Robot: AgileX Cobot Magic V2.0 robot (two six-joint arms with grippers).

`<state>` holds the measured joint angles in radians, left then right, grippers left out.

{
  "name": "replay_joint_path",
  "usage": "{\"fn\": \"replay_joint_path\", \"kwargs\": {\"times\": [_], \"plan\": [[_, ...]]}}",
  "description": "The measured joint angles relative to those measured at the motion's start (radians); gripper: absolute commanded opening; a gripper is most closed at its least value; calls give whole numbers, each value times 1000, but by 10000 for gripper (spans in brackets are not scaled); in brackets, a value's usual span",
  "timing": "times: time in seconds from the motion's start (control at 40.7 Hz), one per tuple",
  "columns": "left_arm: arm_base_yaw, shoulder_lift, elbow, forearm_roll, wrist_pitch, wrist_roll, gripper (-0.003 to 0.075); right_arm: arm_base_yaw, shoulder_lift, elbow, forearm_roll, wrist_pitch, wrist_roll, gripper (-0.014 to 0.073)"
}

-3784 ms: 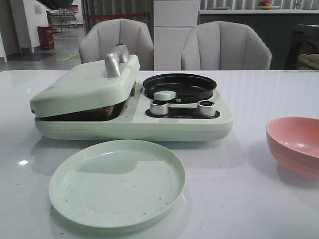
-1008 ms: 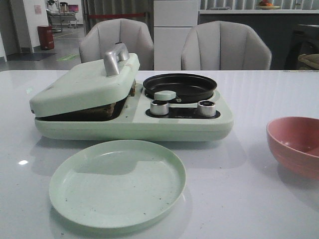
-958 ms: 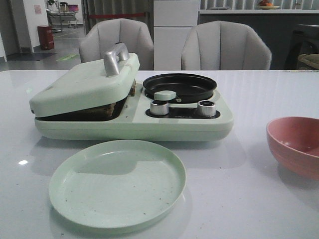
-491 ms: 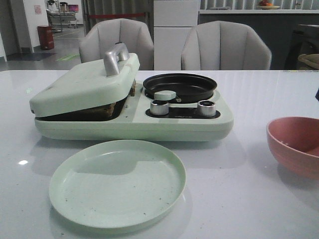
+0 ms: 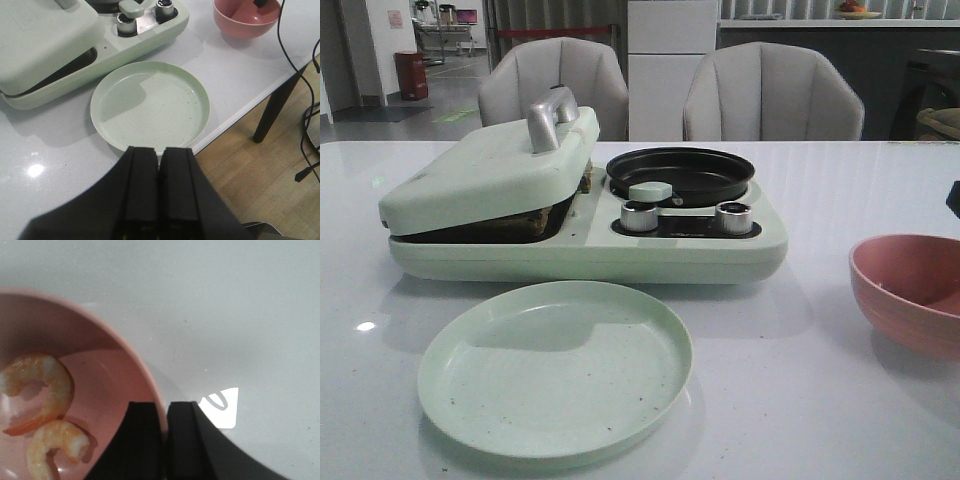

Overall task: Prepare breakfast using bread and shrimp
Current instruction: 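Grasp the rim of the pink bowl with the right gripper and lift, then carry the pink bowl over the frying pan with the right gripper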

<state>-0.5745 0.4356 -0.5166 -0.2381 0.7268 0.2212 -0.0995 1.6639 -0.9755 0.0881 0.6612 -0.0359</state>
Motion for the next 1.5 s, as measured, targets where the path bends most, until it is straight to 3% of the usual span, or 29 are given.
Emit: {"fn": "replay_joint_path", "kwargs": {"times": [0.295, 0.491, 0.639, 0.885, 1.13, 1.352, 1.499], "plan": [[0, 0, 0, 0, 0, 0, 100, 43, -33, 0, -14, -38, 0, 45], [0, 0, 0, 0, 0, 0, 100, 179, -71, -105, -71, -83, 17, 45], [0, 0, 0, 0, 0, 0, 100, 294, -42, -267, -182, -67, 120, 45], [0, 0, 0, 0, 0, 0, 100, 453, 105, -589, -580, 97, 376, 45], [0, 0, 0, 0, 0, 0, 100, 601, 284, -835, -1009, 242, 533, 45], [0, 0, 0, 0, 0, 0, 100, 716, 414, -935, -1371, 318, 616, 49], [0, 0, 0, 0, 0, 0, 100, 757, 491, -937, -1603, 383, 664, 105]]}}
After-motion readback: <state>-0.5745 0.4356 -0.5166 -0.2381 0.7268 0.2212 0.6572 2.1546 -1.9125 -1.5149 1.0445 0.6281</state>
